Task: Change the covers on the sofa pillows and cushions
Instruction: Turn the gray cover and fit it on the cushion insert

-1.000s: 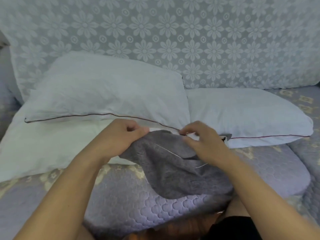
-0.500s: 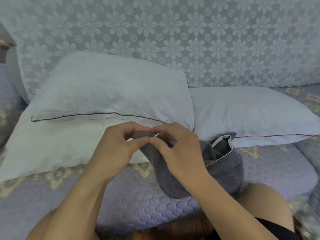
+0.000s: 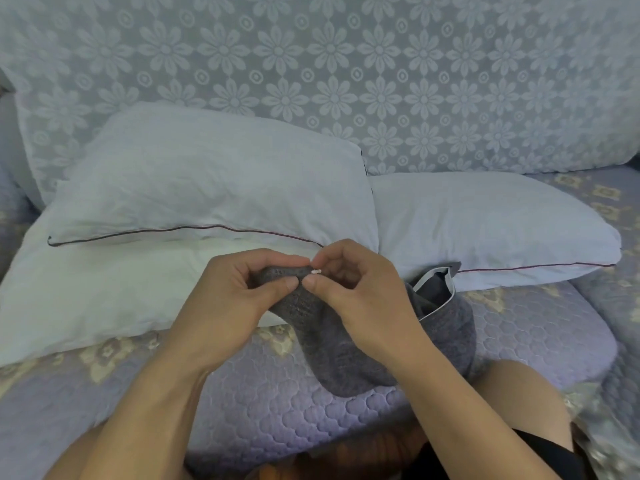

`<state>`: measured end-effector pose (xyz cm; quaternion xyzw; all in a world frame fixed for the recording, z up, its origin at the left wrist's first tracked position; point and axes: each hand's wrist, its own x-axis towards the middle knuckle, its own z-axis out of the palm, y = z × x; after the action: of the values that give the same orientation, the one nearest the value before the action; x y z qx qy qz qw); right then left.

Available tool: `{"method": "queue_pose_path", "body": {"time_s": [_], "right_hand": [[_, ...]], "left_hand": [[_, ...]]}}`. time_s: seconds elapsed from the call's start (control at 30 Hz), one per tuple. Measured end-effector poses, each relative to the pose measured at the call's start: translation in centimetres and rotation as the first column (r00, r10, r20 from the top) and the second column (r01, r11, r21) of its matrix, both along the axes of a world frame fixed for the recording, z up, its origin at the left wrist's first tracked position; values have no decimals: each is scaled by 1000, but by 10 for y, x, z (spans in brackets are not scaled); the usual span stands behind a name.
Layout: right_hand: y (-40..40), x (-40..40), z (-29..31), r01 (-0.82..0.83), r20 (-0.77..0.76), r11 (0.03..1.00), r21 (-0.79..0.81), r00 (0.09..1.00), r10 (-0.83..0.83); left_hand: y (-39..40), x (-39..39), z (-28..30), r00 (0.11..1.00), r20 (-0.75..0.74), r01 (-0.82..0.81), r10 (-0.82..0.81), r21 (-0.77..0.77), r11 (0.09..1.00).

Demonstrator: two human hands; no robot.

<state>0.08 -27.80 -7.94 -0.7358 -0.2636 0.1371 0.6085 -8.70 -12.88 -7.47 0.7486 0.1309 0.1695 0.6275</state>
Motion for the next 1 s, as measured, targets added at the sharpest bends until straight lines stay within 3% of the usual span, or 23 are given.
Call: {"method": "queue_pose_path", "body": {"time_s": [0.13,0.27,0.33,0.53,0.77,0.83,0.9,0.97,1.0], "right_hand": [[-5,1,11,33,-114,995,91,993,-23],[-3,-5,16,137,202,979,-151,974,-105],[-1,-10,20,185,293,963,-196,948,-123],[0,8,13,340,239,926,-165,925,-296],[-42,84,-38,547,329,743,-386,834,-442],[-65,109,-44,609,354,673,-420,792,-497],[-84,121,-45,637,403,634,-439,770,-494],[-89,117,-41,597,460,681,-424,790,-405],[-87,109,-38,550,491,730,-407,805,-333]], "left_hand": [[-4,-2,3,999,33,-28,29,-26,999],[-9,-3,10,999,36,-37,33,107,994],[-14,-3,13,998,46,-54,48,162,985],[-22,-13,5,973,175,-211,152,393,895],[19,-36,-21,897,114,-441,426,274,855],[38,-45,-33,845,74,-524,529,307,794],[59,-49,-56,763,-15,-556,646,494,668],[58,-40,-72,682,-42,-428,730,787,445],[45,-27,-77,708,-52,-364,704,828,427]]}}
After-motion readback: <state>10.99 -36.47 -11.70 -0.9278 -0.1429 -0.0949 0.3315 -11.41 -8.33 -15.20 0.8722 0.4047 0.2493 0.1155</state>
